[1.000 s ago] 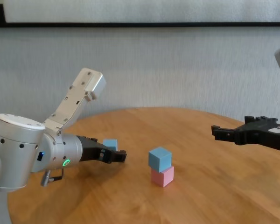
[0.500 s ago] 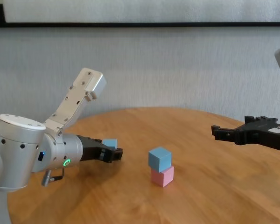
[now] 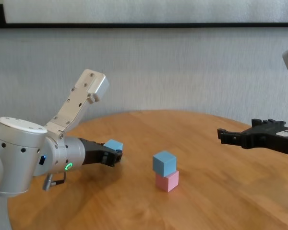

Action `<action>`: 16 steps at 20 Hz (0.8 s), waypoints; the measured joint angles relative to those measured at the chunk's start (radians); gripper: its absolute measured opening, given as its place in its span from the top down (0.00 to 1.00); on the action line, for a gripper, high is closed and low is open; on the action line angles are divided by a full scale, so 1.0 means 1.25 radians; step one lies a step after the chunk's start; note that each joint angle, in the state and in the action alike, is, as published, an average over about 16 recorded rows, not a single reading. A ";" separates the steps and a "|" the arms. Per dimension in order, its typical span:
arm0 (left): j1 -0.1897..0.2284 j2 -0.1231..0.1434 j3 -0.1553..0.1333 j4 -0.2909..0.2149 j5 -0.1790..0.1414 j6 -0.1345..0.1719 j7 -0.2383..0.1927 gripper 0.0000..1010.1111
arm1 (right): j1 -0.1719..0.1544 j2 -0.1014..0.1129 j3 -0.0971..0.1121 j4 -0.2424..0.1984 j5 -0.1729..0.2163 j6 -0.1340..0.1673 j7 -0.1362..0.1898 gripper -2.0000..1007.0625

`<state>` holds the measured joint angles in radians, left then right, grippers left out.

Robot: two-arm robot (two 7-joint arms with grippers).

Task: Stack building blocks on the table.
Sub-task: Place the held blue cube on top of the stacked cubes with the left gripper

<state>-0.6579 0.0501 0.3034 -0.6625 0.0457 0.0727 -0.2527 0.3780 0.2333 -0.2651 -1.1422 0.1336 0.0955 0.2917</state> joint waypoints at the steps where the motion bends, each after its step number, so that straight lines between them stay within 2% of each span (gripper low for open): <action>1: 0.001 0.000 0.000 -0.003 0.000 0.001 0.001 0.56 | 0.000 0.000 0.000 0.000 0.000 0.000 0.000 0.00; 5: 0.015 0.007 -0.003 -0.032 0.001 0.009 0.003 0.60 | 0.000 0.000 0.000 0.000 0.000 0.000 0.000 0.00; 8: 0.033 0.018 -0.007 -0.075 0.001 0.021 0.003 0.60 | 0.000 0.000 0.000 0.000 0.000 0.000 0.000 0.00; 11: 0.061 0.034 -0.011 -0.137 -0.001 0.040 -0.001 0.60 | 0.000 0.000 0.000 0.000 0.000 0.000 0.000 0.00; 16: 0.116 0.069 -0.018 -0.266 -0.010 0.077 -0.022 0.60 | 0.000 0.000 0.000 0.000 0.000 0.000 0.000 0.00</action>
<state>-0.5127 0.1368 0.2806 -0.9948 0.0337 0.1694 -0.2799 0.3780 0.2333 -0.2651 -1.1422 0.1336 0.0955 0.2917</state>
